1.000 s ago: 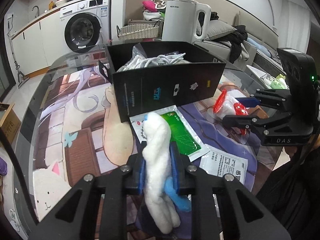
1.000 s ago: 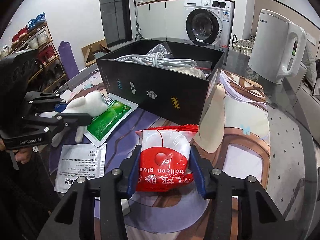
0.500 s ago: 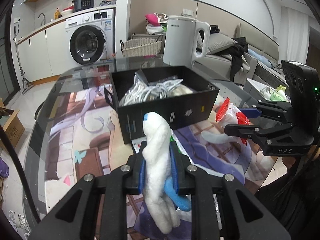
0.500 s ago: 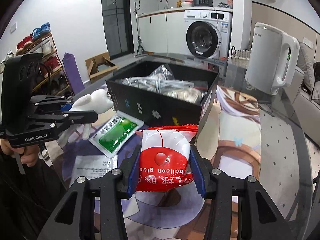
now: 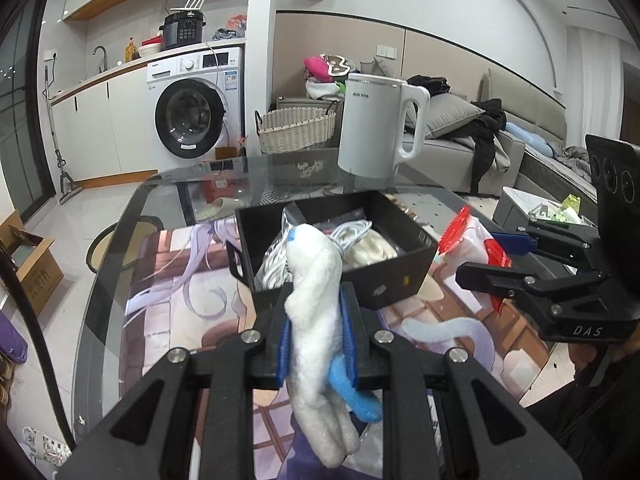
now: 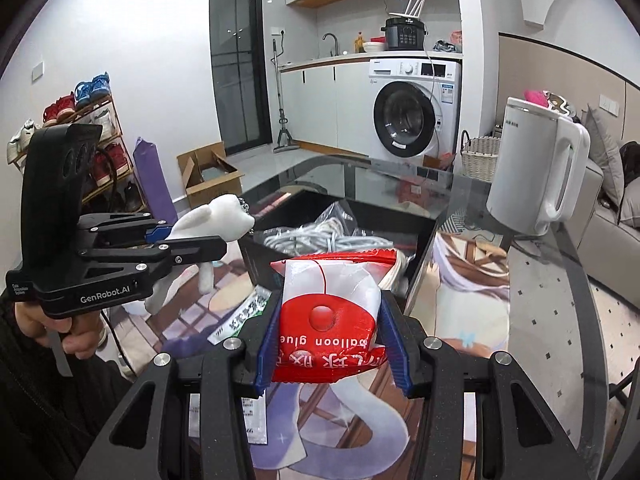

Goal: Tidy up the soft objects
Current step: 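Carry the red bag with the right gripper while the left carries the plush toy over the box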

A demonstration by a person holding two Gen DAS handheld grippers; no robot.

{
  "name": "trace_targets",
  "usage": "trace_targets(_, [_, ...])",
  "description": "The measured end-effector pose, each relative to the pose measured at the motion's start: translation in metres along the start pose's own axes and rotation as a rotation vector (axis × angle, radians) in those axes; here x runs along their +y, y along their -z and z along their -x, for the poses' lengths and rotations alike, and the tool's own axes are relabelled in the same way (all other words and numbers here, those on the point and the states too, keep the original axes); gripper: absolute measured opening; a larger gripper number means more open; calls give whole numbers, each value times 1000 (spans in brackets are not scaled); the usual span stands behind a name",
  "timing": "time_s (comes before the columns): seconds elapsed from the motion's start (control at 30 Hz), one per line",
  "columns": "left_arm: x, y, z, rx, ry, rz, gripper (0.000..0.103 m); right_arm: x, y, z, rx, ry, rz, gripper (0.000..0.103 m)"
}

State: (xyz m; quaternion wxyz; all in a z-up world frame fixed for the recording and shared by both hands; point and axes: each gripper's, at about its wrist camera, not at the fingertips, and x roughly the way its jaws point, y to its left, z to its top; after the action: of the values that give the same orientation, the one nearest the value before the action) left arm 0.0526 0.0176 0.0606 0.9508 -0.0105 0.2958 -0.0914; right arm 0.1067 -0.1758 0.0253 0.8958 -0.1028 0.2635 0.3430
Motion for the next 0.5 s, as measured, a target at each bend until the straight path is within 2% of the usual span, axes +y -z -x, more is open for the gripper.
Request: trace_targets(0.5, [15, -46, -21, -53, 5, 12, 19, -16, -32, -13, -22, 66, -37, 46])
